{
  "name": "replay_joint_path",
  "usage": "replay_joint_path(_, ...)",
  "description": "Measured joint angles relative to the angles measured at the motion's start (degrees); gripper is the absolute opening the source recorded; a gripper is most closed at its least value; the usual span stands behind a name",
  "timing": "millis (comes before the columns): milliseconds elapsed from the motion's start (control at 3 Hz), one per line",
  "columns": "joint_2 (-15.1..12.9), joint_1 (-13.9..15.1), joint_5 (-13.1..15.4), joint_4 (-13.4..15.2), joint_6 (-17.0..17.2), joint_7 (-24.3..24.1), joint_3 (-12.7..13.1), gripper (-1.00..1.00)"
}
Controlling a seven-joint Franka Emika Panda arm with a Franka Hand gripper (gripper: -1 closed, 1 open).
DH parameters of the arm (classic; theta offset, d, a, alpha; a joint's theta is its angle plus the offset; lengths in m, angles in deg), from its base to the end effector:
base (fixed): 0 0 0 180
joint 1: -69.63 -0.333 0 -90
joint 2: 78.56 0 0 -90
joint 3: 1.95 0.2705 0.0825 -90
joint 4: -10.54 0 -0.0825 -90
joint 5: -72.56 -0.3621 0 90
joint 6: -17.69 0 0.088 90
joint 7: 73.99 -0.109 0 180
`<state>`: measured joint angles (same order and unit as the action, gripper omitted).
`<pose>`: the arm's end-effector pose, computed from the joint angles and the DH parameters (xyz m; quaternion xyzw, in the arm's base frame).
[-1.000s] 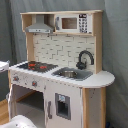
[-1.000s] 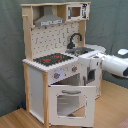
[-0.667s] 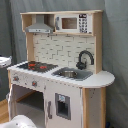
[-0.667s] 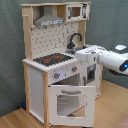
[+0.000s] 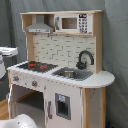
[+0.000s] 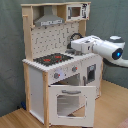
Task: Play with the kitchen
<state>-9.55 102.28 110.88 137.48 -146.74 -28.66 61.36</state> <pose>0.2790 0.4237 0.5625 0.2431 0.6086 0.2517 0.7121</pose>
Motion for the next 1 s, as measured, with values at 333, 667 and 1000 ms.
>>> replay_joint_path(333, -3.34, 0.74, 0.00, -1.74, 0.00, 4.80, -2.66, 1.00)
replay_joint_path(667, -7.30, 1.57, 0.00, -3.40, -0.15, 8.69, -4.55, 1.00)
replay_joint_path(1000, -11.80, 3.57, 0.03, -4.16, -1.37, 11.88, -5.45, 1.00)
